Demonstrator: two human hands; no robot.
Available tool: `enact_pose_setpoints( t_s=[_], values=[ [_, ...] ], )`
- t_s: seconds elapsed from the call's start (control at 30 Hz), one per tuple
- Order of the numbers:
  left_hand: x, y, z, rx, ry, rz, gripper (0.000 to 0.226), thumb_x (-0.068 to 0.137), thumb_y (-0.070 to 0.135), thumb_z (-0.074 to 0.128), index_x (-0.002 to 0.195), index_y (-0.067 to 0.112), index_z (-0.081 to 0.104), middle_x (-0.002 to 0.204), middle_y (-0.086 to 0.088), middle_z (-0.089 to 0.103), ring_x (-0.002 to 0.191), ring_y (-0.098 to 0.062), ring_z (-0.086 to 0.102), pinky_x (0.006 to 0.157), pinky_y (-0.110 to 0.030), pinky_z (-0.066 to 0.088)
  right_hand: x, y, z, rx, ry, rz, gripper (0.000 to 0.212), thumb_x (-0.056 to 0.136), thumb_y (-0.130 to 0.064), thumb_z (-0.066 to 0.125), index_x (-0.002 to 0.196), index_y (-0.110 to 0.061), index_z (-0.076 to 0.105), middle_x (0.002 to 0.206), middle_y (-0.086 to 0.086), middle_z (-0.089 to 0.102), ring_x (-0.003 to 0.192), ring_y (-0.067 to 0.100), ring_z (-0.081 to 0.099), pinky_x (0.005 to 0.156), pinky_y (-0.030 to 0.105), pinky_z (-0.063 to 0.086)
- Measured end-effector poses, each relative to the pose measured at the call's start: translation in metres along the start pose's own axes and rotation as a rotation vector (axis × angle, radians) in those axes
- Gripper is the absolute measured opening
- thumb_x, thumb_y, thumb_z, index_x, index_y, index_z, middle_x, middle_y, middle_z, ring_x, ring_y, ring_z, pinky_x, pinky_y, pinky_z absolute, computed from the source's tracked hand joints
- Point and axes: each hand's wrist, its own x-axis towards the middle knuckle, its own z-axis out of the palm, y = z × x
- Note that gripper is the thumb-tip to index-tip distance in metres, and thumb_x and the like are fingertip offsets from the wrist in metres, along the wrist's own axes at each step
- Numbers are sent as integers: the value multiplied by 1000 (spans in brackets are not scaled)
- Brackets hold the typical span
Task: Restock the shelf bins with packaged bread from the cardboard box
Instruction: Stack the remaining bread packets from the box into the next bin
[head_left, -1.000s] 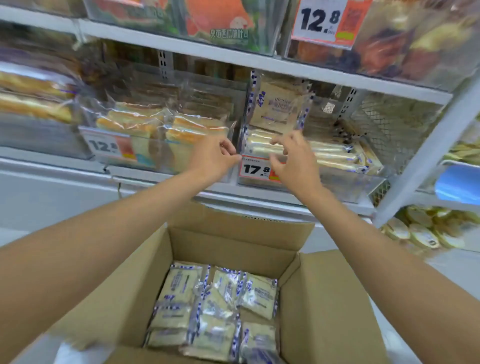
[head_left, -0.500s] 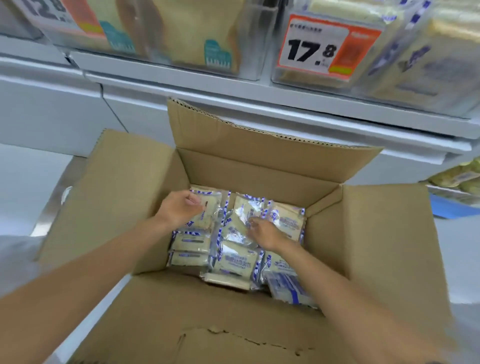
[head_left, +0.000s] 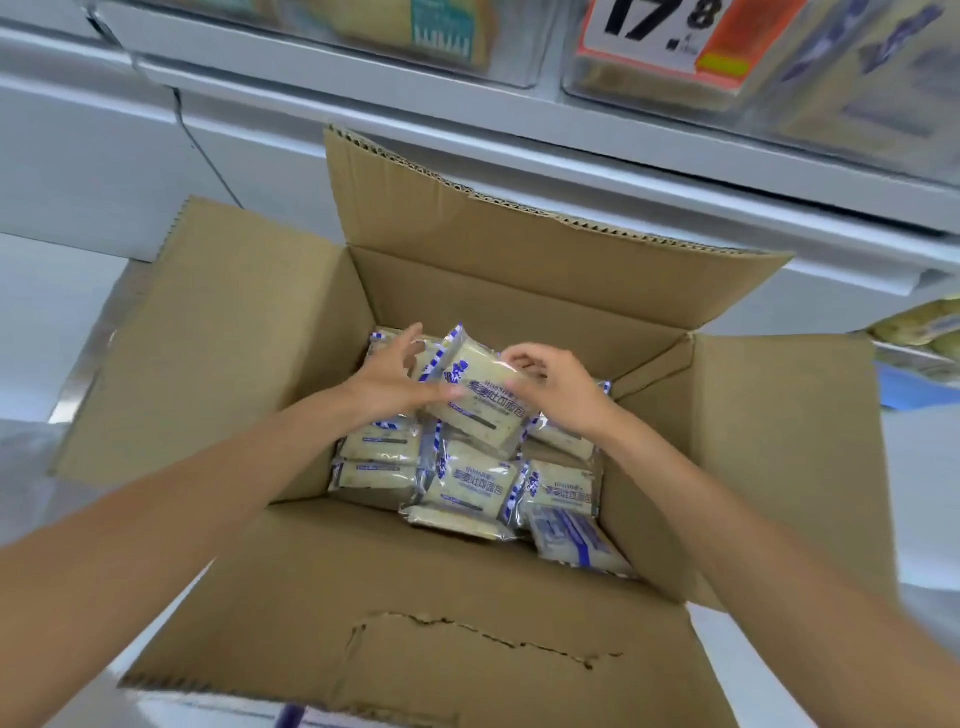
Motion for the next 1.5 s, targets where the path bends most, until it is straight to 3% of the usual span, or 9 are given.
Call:
enact_pose_setpoints(
  t_s=[0.1,0.3,0.57,0.7,0.87,1.03,1.13,1.2,1.5],
  values=[
    [-4,-5,3,-42,55,4,57,70,41,85,109,4,68,103,-5,73,94,-23,69,89,-37,54,-3,3,2,61,-69,79,55,83,-17,76,133,-19,53,121,-4,57,110,8,54,91,14,41],
    [-20,-29,-17,-68,285,18,25,86,14,73,106,13,59,95,-3,68,81,-16,62,66,-26,49,-24,60,55,-136,-336,414,75,89,-27,69,151,-14,29,150,6,40,134,24,43,109,35,38],
    [-29,-27,-32,-29,262,50,26,93,17,64,116,15,53,106,1,67,94,-11,64,74,-22,49,-26,60,43,-228,-301,281,15,91,-12,64,105,-17,68,118,1,62,110,17,57,97,29,43],
    [-33,-6,-30,-59,209,84,27,95,18,61,120,17,51,108,2,66,104,-18,64,76,-23,51,-31,10,-12,-89,-139,89,21,91,-8,63,85,-28,64,96,-10,65,88,10,59,83,24,45],
    [-50,52,-10,-199,105,106,49,94,53,52,129,20,46,127,-10,59,119,-32,56,94,-45,50,-28,-65,-52,107,42,27,11,92,-6,63,102,-7,68,93,-3,67,81,13,58,72,22,49],
    [-79,118,3,-112,143,378,29,86,33,72,111,21,62,104,5,72,81,6,66,75,-12,49,-40,-120,-76,166,252,52,46,90,-25,67,133,-17,52,121,-1,56,110,15,56,95,30,47],
    [-93,159,-3,-124,269,491,26,84,27,75,104,16,63,90,9,70,71,6,63,60,-4,43,-61,-146,-101,223,281,114,82,79,-50,74,145,-22,35,134,-6,51,121,15,53,103,37,44],
    [-104,188,-5,-130,277,533,19,85,31,73,98,20,63,86,14,68,73,5,64,57,-2,42,-72,-165,-117,288,234,58,72,73,-50,78,134,-26,48,127,-7,63,115,16,61,93,36,49],
    [-112,348,-30,47,632,858,70,65,64,75,117,25,50,103,9,67,92,-12,65,85,-38,53,-60,-266,-207,244,775,-336,59,84,-21,74,132,-19,41,119,-7,61,103,5,60,82,20,48]
  ],
)
